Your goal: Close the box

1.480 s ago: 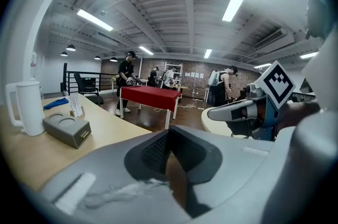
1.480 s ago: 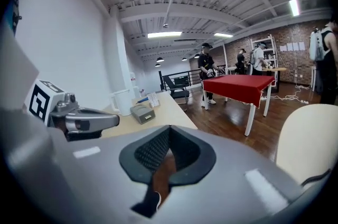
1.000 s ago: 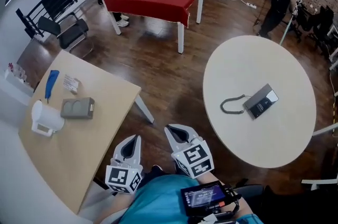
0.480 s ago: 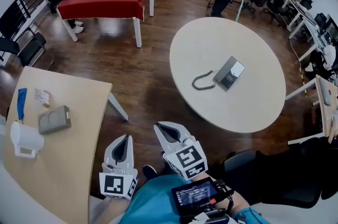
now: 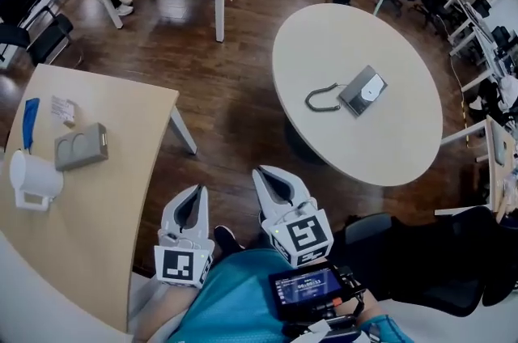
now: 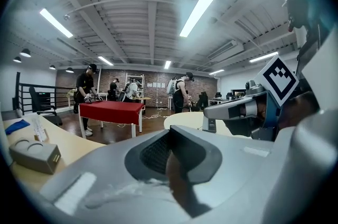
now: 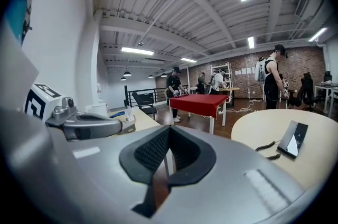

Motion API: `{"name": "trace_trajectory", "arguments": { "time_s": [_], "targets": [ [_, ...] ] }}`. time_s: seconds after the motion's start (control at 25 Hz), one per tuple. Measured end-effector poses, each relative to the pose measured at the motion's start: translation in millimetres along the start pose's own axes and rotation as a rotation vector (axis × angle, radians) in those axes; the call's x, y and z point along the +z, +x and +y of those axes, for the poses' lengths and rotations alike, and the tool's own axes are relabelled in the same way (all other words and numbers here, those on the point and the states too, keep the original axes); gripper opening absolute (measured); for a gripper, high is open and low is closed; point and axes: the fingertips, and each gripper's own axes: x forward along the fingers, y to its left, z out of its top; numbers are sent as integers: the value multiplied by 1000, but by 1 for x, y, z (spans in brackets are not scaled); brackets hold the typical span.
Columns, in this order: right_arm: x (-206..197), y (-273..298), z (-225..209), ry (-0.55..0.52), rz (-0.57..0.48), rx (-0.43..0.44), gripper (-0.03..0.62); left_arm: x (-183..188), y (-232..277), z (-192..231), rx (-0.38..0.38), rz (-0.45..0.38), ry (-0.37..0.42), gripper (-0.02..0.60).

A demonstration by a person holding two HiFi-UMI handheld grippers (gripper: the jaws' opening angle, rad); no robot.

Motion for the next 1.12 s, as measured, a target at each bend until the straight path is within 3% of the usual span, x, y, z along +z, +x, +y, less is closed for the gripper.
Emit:
{"name": "trace_trajectory", "arguments": {
  "time_s": [0.2, 1.12],
  "targets": [
    [13, 2, -11, -7, -48, 15, -9, 7, 7, -5, 18, 0, 12, -8],
    [9, -6, -27, -26, -45, 31, -10, -3, 12, -20, 29, 22, 14, -8]
  ]
}}
